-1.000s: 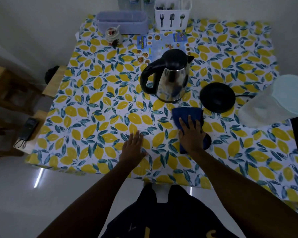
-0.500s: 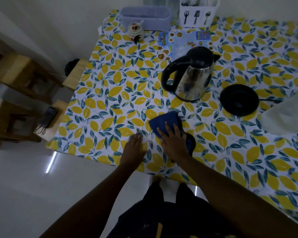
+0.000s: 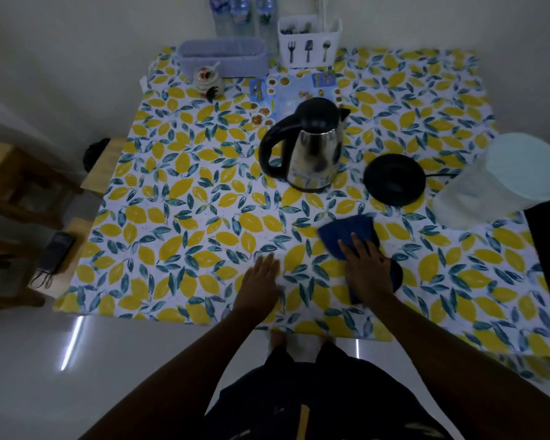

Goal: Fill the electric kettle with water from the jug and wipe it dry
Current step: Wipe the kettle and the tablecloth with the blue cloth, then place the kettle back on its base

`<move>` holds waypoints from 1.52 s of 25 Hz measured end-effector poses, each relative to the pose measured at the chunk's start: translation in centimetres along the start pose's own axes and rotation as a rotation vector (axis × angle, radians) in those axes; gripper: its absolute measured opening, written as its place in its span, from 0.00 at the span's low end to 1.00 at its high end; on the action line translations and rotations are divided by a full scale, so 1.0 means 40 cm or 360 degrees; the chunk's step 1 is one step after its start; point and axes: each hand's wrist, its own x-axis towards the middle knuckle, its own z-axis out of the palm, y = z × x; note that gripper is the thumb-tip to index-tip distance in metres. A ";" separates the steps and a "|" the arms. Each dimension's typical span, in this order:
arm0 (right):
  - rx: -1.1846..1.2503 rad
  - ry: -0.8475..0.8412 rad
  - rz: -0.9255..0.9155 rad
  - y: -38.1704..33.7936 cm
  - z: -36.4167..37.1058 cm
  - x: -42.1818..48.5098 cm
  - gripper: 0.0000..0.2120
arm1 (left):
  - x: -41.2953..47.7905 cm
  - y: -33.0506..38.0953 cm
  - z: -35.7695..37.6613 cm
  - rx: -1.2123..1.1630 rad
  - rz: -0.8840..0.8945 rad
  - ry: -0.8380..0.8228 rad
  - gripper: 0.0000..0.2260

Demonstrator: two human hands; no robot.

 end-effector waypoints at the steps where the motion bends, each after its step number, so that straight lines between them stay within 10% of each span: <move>1: 0.0037 0.0000 0.0125 0.030 0.001 -0.007 0.32 | 0.008 0.023 0.003 -0.0004 0.0064 -0.0044 0.28; 24: 0.0345 0.0264 0.0249 0.204 0.092 -0.138 0.30 | 0.128 0.266 0.120 0.0255 0.0161 -0.0191 0.34; 33: 0.0376 0.0494 0.0013 0.167 -0.012 -0.061 0.26 | 0.156 0.281 0.045 0.0213 0.0167 0.0062 0.30; 38: 0.0465 0.0729 -0.0208 0.089 -0.212 0.101 0.32 | 0.232 0.255 -0.181 0.0030 0.0253 0.0628 0.27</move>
